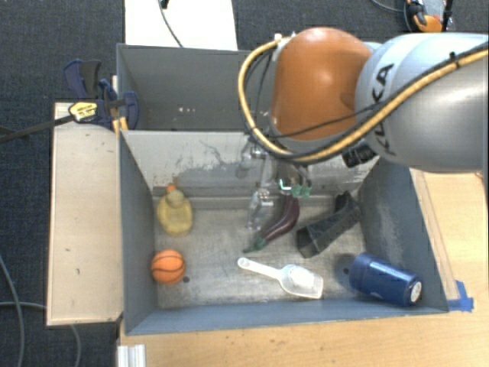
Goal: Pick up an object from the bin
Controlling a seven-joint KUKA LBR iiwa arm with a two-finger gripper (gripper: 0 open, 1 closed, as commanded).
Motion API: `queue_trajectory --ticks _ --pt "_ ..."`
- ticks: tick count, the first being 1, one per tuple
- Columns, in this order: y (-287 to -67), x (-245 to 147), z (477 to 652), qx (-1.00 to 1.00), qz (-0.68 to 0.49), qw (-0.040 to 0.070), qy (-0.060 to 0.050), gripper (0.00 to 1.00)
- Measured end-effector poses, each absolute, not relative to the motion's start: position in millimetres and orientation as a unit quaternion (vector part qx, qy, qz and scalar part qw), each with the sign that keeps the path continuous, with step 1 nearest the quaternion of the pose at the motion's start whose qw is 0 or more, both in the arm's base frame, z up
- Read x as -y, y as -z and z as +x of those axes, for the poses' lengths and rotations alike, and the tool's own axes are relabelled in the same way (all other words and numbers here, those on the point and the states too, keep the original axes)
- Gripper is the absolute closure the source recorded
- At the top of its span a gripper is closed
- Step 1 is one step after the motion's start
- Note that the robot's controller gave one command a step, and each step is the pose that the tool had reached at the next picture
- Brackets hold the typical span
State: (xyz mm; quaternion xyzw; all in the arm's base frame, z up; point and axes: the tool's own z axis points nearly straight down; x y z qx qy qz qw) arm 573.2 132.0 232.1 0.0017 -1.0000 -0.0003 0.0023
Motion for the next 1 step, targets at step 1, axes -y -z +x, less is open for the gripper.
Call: queue_trajectory --ticks 1 --pt "-236.6 -131.3 574.8 1.000 0.000 -0.002 0.001 0.00"
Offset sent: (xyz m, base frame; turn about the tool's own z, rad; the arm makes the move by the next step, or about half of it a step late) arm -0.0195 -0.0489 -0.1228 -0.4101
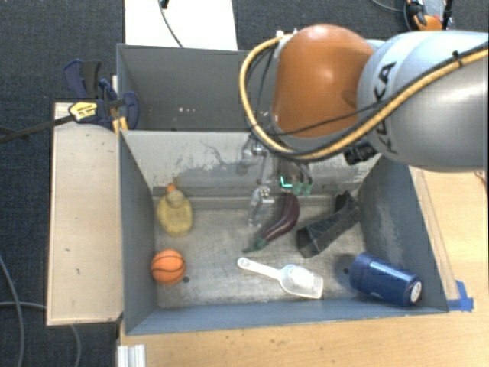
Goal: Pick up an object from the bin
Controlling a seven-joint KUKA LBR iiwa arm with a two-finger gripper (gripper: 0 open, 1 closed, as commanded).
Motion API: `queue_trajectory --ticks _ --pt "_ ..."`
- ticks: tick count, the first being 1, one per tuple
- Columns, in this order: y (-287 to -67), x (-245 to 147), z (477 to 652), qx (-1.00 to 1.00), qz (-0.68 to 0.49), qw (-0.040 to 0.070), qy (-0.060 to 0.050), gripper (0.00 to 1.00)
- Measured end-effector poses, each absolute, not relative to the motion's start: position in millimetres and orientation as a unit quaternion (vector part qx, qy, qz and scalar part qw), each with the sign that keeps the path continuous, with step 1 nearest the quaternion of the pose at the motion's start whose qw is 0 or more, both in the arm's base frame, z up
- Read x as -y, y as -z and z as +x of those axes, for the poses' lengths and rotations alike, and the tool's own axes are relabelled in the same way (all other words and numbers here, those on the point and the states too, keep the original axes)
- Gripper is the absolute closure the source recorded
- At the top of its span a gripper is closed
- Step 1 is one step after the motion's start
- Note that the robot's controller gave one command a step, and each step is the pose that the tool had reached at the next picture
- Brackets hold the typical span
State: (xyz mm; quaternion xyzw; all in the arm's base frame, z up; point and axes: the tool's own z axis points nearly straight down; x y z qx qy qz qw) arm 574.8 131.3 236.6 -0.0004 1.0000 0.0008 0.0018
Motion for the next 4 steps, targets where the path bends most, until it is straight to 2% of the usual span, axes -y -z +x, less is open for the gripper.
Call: queue_trajectory --ticks 1,2,3,4 --pt "-206.7 -120.3 570.5 -0.999 -0.053 0.004 -0.001 0.00" --pt "-162.1 -78.7 554.8 -0.984 -0.178 0.002 -0.001 0.00" --pt "-134.0 -41.0 549.5 -0.973 -0.232 -0.001 0.000 0.00" --pt "-72.5 -54.5 551.4 -0.954 -0.300 0.002 0.000 1.00"
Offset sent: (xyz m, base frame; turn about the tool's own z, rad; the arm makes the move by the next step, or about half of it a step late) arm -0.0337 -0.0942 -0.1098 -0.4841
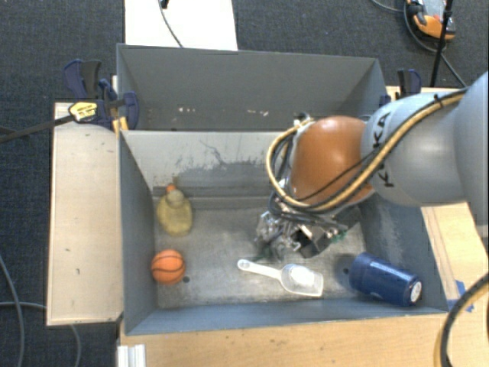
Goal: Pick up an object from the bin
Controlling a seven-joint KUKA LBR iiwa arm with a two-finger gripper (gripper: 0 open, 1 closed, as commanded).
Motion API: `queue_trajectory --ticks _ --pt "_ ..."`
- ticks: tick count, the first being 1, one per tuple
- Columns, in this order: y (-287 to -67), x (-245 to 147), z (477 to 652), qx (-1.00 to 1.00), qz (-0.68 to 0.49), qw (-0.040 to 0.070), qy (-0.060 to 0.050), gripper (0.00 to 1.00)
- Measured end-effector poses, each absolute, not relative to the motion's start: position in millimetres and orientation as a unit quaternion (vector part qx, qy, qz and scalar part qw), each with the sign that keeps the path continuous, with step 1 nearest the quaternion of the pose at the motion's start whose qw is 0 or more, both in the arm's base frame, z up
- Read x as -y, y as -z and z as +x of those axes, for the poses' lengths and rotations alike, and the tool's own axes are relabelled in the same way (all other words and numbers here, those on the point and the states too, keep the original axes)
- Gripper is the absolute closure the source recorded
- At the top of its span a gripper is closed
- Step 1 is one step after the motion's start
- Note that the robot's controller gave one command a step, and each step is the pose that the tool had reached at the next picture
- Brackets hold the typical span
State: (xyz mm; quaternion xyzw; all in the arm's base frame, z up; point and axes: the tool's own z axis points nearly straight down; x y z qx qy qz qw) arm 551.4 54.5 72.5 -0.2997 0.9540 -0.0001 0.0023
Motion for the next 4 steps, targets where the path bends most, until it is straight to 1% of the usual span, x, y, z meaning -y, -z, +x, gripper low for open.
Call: queue_trajectory --ticks 1,2,3,4 --pt "-72.5 -54.5 551.4 -0.954 -0.299 0.002 0.000 1.00" --pt "-155.9 -59.1 554.6 -0.953 -0.302 0.001 0.000 1.00" --pt "-155.8 -59.0 554.6 -0.954 -0.301 0.001 0.000 1.00" --pt "-190.1 -61.6 555.2 -0.950 -0.313 0.002 0.000 1.00"
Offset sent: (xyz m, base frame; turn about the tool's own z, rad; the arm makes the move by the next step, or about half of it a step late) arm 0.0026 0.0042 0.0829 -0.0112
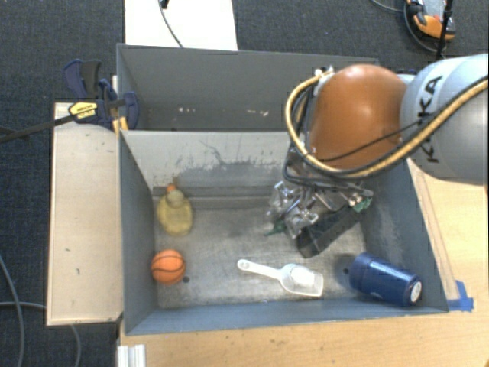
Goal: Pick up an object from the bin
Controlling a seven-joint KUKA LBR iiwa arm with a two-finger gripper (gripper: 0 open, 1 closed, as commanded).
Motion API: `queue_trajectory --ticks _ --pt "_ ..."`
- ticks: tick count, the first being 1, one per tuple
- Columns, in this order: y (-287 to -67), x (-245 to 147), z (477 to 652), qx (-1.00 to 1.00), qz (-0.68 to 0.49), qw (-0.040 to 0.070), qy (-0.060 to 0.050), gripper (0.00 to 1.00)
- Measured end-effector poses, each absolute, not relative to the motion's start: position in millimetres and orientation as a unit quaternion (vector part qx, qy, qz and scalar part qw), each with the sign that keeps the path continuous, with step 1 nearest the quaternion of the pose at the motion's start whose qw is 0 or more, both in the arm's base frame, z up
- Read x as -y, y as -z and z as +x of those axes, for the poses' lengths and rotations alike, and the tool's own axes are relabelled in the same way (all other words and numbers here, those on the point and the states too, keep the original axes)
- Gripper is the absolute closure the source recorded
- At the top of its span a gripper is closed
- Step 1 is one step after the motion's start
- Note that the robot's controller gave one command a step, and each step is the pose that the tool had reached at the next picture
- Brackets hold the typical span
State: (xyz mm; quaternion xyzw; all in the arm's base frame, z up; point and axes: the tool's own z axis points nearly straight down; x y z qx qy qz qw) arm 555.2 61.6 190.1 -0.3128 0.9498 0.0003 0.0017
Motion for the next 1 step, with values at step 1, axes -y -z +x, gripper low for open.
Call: queue_trajectory --ticks 1 --pt "-190.0 -61.6 555.2 -0.950 -0.312 0.002 0.000 1.00"
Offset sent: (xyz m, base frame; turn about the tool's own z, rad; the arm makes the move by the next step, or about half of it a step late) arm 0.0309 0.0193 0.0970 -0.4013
